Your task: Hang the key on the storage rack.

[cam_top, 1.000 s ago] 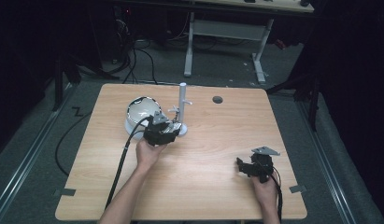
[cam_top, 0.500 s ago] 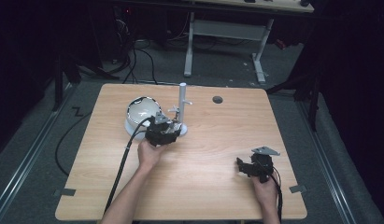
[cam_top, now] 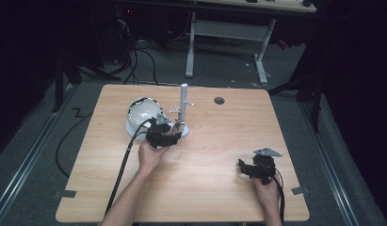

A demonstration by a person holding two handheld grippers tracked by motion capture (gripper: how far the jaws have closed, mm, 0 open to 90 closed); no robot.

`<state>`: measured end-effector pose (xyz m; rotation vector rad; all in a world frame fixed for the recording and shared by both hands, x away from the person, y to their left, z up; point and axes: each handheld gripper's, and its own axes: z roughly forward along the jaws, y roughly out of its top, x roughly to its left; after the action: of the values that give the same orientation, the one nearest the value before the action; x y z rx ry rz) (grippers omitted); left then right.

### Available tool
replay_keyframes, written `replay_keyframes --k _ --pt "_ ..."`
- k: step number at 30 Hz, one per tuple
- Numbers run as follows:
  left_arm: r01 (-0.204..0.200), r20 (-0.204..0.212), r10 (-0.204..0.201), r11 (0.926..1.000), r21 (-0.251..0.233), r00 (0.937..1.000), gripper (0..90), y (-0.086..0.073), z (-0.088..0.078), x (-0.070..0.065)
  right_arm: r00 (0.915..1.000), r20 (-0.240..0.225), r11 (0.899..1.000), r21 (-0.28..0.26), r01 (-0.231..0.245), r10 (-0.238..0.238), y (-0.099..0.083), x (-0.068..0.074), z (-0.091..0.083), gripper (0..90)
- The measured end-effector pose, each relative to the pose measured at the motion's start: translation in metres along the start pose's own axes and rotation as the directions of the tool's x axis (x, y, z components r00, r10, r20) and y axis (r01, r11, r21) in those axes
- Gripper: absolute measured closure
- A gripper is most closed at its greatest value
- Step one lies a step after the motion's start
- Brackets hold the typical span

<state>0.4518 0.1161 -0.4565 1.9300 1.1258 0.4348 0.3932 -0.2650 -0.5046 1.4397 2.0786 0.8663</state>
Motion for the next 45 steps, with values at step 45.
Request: replay_keyframes --k 45 --pt "0.041 -0.01 -0.042 0.9969 -0.067 0.9991 41.1 -0.01 -0.058 0.01 1.0 0.0 1.0 0.0 0.001 -0.001 0.0 0.0 0.0 19.2"
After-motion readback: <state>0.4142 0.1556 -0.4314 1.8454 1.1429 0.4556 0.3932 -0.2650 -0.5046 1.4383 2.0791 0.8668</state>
